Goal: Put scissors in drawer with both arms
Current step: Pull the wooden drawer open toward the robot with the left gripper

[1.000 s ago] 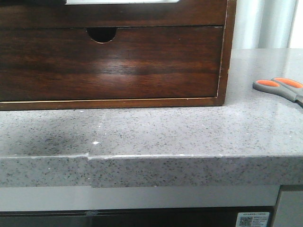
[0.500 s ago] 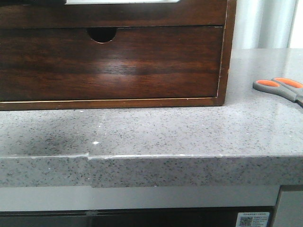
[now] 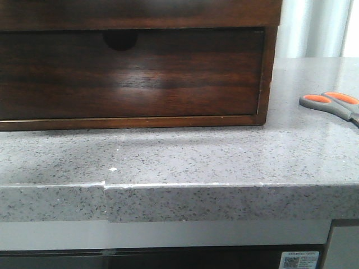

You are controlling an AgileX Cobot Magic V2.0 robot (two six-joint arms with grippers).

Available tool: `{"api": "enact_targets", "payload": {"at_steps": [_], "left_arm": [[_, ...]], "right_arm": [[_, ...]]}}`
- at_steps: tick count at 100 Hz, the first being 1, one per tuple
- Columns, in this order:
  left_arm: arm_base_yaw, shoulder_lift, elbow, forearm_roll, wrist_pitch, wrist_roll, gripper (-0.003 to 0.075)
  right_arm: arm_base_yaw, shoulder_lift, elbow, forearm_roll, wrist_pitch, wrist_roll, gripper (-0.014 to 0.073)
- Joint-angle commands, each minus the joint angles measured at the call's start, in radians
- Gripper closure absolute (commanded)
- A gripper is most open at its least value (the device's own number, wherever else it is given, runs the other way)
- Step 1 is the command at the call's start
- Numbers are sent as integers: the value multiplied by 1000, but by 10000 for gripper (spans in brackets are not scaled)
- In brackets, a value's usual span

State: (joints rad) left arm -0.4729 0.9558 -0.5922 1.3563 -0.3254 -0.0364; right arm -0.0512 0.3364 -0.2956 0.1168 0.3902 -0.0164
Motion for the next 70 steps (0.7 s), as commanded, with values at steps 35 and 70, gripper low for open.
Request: {"api": "enact_targets", "payload": {"at_steps": [35, 70], "left_arm": [[-9, -213, 79, -69, -161, -13, 742], [-9, -245, 132, -69, -205, -13, 741]], "right_arm": [[-4, 18, -37, 3, -73, -5, 635], [-2, 18, -37, 3, -69, -5, 635]]}}
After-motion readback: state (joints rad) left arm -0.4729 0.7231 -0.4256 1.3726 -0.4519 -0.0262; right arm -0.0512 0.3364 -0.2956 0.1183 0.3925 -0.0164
